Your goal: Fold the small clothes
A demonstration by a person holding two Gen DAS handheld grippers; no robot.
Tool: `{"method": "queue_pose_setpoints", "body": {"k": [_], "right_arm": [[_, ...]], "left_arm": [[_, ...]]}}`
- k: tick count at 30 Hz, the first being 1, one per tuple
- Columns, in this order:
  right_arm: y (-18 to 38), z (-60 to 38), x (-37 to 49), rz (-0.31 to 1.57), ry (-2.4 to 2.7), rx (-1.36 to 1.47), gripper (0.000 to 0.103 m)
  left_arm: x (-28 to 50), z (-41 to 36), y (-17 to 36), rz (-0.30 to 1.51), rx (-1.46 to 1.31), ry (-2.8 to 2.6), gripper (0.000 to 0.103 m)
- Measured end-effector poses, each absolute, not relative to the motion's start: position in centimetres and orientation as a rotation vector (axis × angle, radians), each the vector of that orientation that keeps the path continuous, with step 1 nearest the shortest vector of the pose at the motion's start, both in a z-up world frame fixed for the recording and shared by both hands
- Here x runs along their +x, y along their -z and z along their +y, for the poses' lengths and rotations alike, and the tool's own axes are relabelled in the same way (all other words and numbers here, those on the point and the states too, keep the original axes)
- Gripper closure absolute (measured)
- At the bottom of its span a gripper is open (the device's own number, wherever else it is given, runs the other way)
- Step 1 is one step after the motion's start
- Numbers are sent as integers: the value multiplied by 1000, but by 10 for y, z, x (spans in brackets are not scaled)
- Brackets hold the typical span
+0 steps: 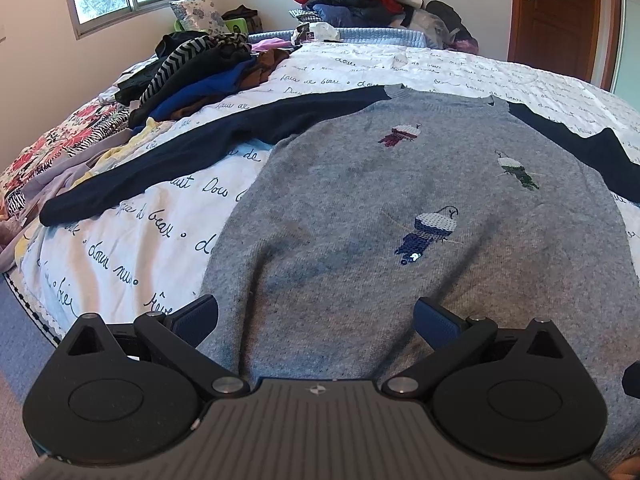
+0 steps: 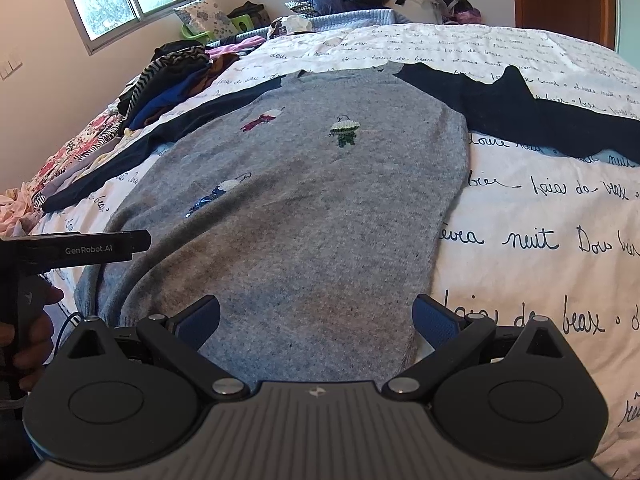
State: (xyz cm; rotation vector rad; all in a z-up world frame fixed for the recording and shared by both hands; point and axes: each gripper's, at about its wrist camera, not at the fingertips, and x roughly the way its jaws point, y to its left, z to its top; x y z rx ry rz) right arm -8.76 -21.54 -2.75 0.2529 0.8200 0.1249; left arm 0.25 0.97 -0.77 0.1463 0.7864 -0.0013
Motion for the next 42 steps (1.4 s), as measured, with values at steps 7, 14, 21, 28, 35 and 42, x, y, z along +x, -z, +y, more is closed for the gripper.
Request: {"method": "queue_pose_setpoints", "body": {"k": [7,14,21,28,35,42], "right_arm": [[27,-215,-87,824,-126,252,0],[28,-216,-87,825,-123,255,0],[27,-218,-89,799,-110,243,0],[20,-242,-94,655,-134,266,0],[20,-343,-83,543,92,426,0],[31,-469,-87,408,297,674,0]], "left_arm": [[3,9,8,787,152,-1,0],[3,10,8,787,152,-2,0],[2,8,7,786,159,2,0],[3,1,0,766,137,33,0],[11,-25,-13,731,118,98,0],[19,-64,-15,712,165,180,0]]}}
